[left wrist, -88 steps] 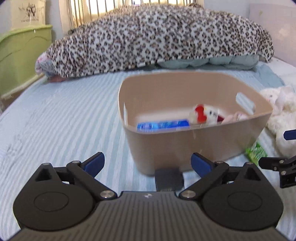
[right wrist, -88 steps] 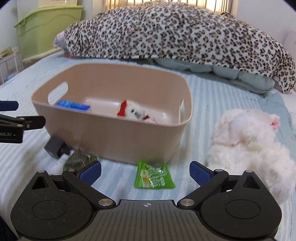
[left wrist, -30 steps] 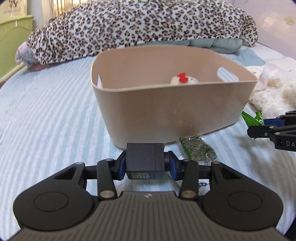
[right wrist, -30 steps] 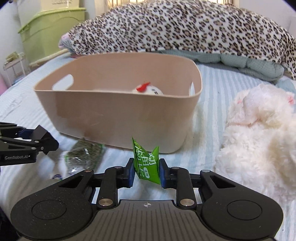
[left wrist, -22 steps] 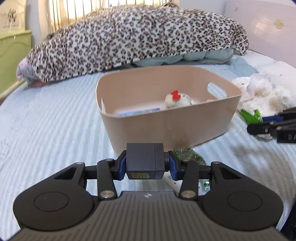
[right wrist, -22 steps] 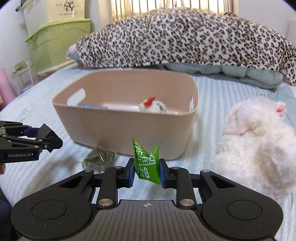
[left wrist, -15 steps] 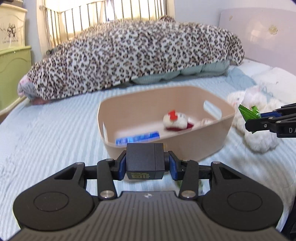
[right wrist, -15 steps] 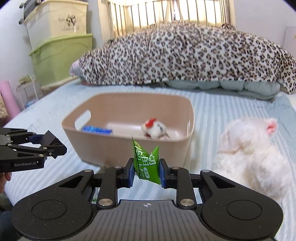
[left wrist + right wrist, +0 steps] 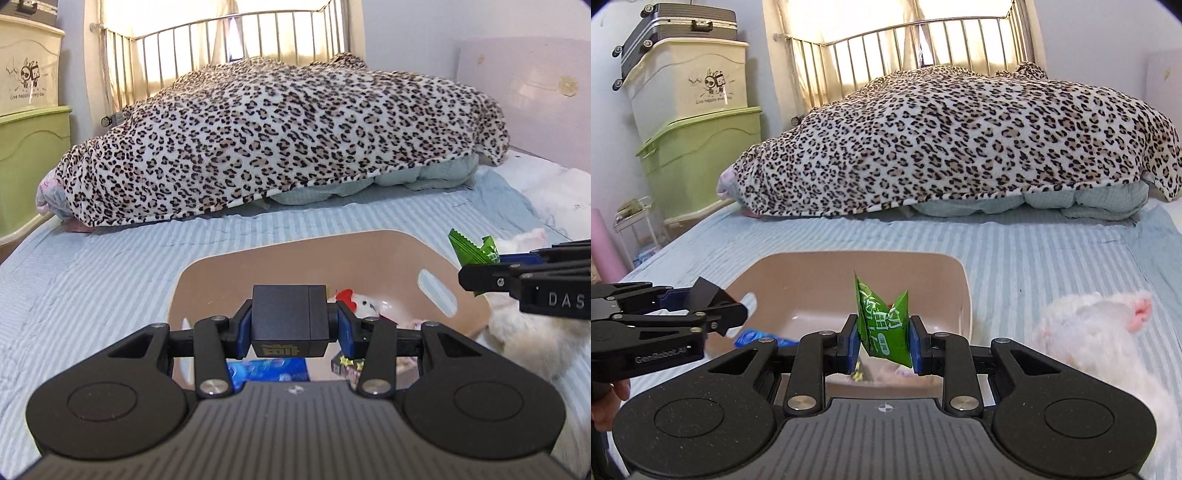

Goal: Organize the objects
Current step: 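Carry charger and green packet over the basket and release both inside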

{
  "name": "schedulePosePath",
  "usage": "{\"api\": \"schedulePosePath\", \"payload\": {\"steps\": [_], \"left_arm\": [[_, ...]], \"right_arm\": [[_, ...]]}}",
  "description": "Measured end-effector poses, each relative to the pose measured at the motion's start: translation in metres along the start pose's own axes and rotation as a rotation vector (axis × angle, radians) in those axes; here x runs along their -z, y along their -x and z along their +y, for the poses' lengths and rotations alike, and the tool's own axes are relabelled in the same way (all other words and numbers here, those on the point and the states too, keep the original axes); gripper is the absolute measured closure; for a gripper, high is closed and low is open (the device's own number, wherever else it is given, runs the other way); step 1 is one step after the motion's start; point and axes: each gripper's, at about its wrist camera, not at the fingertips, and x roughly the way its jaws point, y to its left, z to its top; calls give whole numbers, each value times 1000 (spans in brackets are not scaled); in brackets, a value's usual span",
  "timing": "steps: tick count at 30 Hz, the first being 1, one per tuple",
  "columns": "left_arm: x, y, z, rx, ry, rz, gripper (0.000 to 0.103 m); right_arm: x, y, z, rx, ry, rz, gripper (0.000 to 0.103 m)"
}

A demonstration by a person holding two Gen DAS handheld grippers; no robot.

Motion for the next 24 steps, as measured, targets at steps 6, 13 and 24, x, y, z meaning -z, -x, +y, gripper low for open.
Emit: {"api": "schedulePosePath", "payload": {"steps": [6,13,24], "left_arm": [[0,-38,-11,-46,6,60,56],[12,-62,-18,-76,-40,144,56],[9,-34,-5,-90,37,105,7]], "right_arm": [[-6,-33,0,23,18,28,77],[3,-72,0,54,45,126,76],[5,-60,-2,76,20,142,22]]}}
